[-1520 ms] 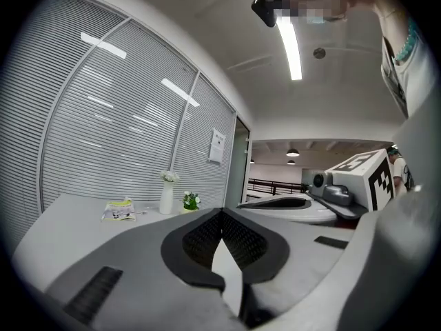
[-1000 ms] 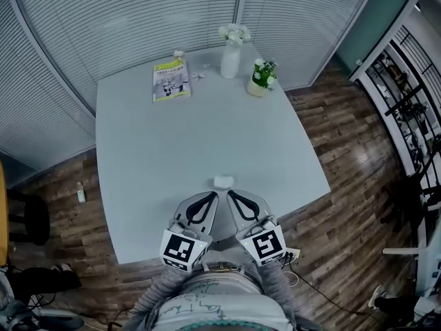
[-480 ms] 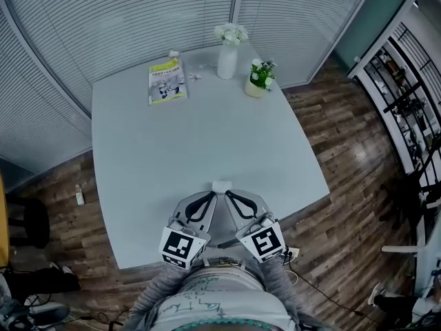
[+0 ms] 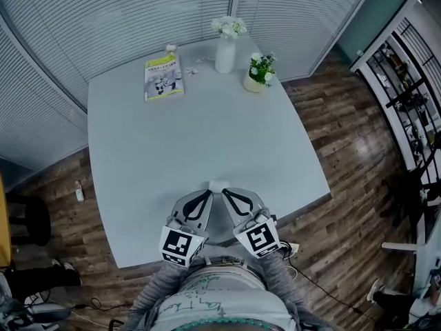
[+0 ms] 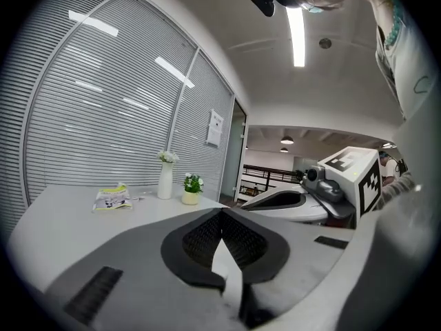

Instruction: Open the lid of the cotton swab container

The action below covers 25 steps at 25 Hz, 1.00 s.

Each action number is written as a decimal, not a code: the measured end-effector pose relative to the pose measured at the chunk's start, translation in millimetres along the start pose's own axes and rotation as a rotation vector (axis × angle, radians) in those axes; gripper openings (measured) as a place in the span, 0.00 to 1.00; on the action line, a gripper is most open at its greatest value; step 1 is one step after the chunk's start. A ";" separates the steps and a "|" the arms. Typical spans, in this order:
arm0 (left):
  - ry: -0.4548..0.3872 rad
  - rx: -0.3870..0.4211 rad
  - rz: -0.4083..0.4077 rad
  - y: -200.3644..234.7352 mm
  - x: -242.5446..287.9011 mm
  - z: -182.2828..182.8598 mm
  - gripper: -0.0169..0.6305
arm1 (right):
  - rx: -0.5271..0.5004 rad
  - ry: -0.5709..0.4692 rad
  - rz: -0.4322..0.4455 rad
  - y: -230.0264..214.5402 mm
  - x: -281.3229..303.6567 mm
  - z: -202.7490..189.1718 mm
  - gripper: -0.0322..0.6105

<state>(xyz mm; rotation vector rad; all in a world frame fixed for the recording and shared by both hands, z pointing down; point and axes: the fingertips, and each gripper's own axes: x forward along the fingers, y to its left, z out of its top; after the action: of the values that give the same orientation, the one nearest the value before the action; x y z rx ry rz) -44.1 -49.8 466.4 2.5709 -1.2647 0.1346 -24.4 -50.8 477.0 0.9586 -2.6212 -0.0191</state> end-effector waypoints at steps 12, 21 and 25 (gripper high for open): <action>0.110 0.006 -0.009 3.5 13.2 -37.7 0.02 | 0.002 0.100 0.029 -1.0 4.0 -42.0 0.05; 0.181 -0.002 -0.003 6.5 18.4 -67.3 0.02 | -0.001 0.176 0.040 -2.8 7.6 -75.6 0.05; 0.218 0.018 0.004 9.8 20.5 -84.9 0.02 | 0.001 0.204 0.045 -2.3 9.9 -89.8 0.05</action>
<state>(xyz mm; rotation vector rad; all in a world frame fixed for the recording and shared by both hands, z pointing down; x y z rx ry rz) -36.1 -47.1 553.9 2.4881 -1.1917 0.4171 -0.6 -49.4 564.2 0.8533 -2.4538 0.0868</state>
